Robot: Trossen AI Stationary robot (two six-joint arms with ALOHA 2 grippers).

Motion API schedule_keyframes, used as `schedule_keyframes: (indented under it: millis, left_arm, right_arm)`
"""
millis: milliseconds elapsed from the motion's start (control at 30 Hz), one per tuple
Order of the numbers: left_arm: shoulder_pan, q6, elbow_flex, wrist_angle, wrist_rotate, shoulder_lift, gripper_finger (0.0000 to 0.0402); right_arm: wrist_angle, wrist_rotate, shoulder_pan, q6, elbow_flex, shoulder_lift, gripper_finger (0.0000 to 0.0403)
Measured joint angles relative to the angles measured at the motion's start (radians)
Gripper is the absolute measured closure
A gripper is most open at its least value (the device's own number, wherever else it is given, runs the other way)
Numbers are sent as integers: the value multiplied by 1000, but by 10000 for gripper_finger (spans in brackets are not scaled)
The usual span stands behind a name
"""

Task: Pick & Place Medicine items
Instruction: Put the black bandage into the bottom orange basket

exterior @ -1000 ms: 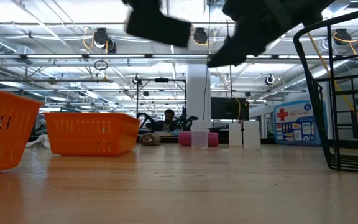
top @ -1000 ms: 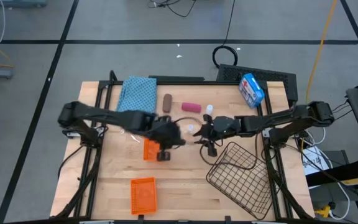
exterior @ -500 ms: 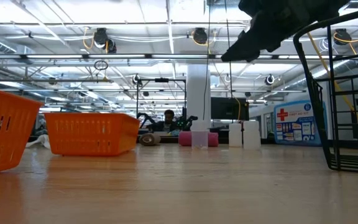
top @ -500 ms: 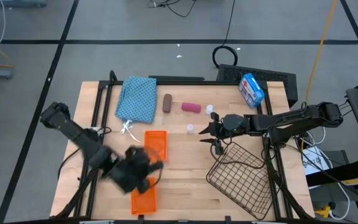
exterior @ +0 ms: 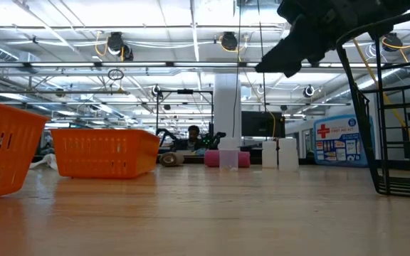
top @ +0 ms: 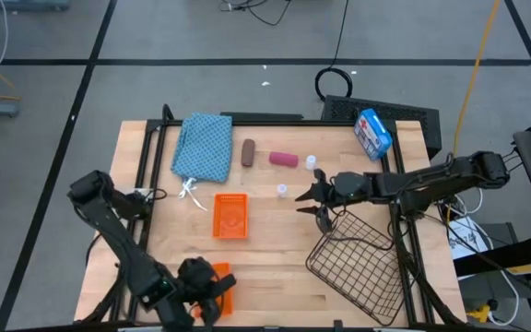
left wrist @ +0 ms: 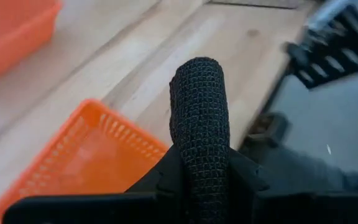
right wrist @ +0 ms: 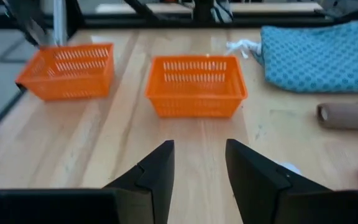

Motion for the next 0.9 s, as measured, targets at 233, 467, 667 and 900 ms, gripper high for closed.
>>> schedule_keyframes:
  millis: [233, 467, 667, 900]
  left_arm:
    - [-25, -281, 1, 46, -7, 115, 330]
    - [-103, -578, 52, -19, -79, 196, 330]
    - [-134, -684, 88, -135, -174, 196, 330]
    - [-58, -736, 77, -161, -52, 215, 326]
  right_arm:
    - [137, 3, 44, 1, -20, -1, 271]
    - [206, 5, 91, -1, -20, 0, 273]
    - [210, 81, 140, -1, -20, 0, 273]
    - [213, 163, 177, -1, -20, 0, 273]
